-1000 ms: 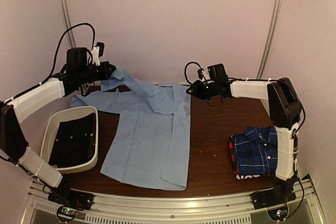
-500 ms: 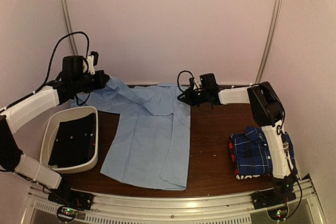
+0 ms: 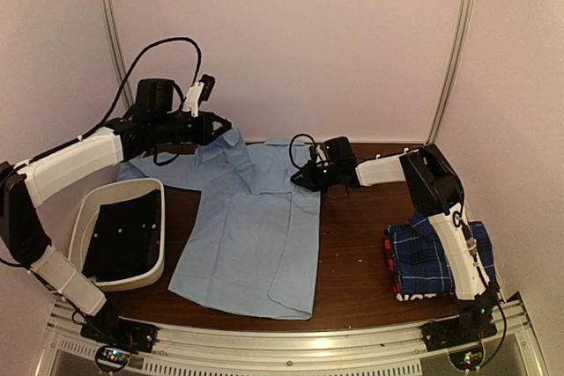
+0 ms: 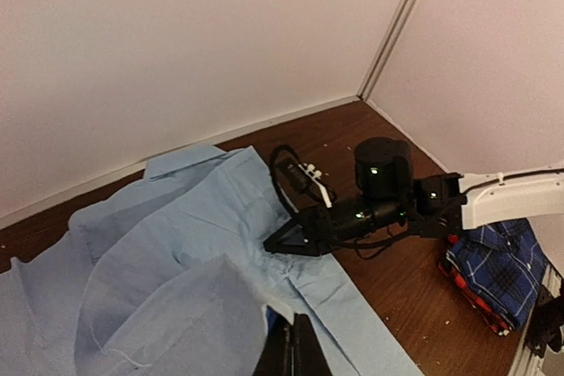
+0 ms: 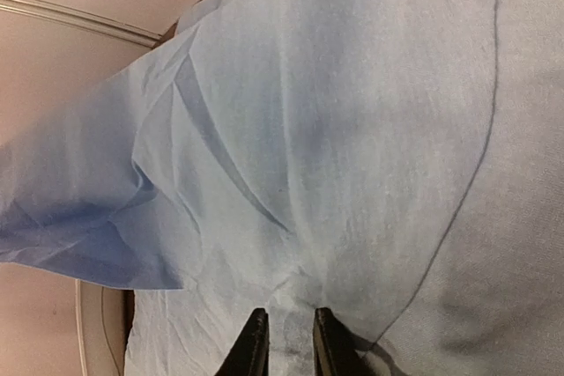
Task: Fold and stack the long sleeve shirts
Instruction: Fold the sleeve of the 1/3-folded shirt.
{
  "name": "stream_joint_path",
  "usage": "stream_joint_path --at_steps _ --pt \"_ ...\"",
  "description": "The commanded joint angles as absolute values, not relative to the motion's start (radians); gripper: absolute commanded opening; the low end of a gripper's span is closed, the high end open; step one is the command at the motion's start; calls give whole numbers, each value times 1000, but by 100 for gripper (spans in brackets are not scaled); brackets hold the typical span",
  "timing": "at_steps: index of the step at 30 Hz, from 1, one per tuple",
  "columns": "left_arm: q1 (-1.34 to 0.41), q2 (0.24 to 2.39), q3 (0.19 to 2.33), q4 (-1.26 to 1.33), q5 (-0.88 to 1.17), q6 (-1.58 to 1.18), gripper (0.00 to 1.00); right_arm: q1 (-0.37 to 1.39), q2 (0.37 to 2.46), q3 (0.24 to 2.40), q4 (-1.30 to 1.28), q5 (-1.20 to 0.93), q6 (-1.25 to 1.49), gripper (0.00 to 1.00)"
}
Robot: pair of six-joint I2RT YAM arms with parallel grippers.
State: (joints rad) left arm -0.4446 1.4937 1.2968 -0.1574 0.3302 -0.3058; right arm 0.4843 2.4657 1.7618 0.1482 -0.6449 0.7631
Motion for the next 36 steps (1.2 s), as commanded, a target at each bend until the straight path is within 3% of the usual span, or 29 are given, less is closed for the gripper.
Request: stream_joint_path --at_steps 1,5,14,21,22,25,28,36 --pt "-521 1545 1341 -177 470 -226 0 485 2514 1830 81 -572 755 20" --pt "-570 1594 1339 -206 545 -211 0 485 2521 1838 34 -516 746 19" --pt "-690 1753 1350 -294 628 -164 0 474 2437 1831 92 -601 740 24" --pt "-787 1957 1500 -456 637 -83 0 438 2290 1739 80 -555 708 26" --pt "-793 1970 1516 -467 629 -79 5 435 2274 1719 78 -547 697 26" --pt "-796 1966 1521 -450 603 -105 35 434 2222 1655 73 -530 672 28" --pt "-796 1922 1490 -405 555 -151 55 437 2157 1566 77 -518 644 32" --pt "-740 1765 1345 -343 335 -366 59 515 1946 1373 -2 -417 510 39"
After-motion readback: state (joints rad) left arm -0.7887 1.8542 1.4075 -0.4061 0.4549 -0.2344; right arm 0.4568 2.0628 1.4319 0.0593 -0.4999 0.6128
